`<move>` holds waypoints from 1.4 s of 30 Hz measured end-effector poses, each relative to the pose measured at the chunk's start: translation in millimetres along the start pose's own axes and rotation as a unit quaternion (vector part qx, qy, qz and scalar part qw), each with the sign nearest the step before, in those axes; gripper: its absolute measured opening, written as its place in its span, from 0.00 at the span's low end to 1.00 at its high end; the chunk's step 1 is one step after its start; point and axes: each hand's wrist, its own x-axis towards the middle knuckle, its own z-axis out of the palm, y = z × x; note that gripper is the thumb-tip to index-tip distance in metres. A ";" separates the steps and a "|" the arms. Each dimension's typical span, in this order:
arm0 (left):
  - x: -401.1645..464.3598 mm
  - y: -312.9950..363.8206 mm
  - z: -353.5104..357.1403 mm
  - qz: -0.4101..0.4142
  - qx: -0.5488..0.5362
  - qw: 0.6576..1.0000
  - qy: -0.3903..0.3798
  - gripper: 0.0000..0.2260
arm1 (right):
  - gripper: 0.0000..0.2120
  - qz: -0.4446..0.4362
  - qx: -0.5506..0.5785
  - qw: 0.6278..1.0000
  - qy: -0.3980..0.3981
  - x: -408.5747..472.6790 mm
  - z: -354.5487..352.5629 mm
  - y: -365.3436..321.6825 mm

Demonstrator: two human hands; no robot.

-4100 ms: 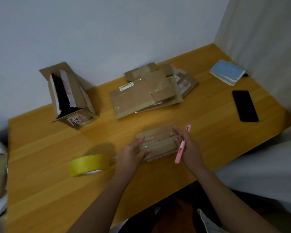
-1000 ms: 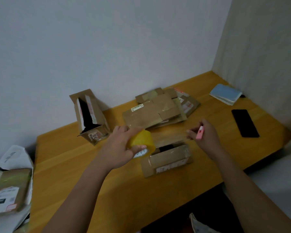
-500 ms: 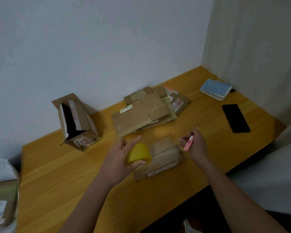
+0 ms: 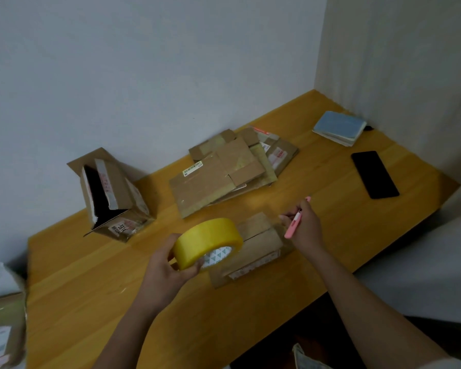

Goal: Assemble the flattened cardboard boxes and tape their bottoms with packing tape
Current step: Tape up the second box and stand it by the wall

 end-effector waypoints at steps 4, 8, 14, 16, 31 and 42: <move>-1.9 -2.9 -2.1 0.032 0.042 0.999 -0.002 0.19 | 0.17 0.005 0.003 1.000 0.000 0.7 8.0 5.4; -2.7 -5.7 -0.4 0.031 0.048 0.998 0.007 0.22 | 0.15 0.002 0.019 1.000 -0.008 -0.1 12.9 10.2; -2.5 -6.0 6.3 0.018 0.039 0.999 0.014 0.18 | 0.14 0.009 0.034 0.999 -0.019 -3.0 22.1 18.2; -1.9 -5.8 7.2 0.015 0.036 0.999 0.016 0.18 | 0.15 0.010 0.022 1.000 -0.017 -3.1 20.9 19.8; -0.1 -7.4 12.2 0.001 0.028 0.999 0.015 0.16 | 0.14 -0.101 0.044 0.993 0.040 -43.8 15.2 12.9; 0.9 -3.6 8.4 0.044 0.072 0.996 0.026 0.18 | 0.21 -0.163 -0.072 0.979 -0.097 -49.5 28.2 26.3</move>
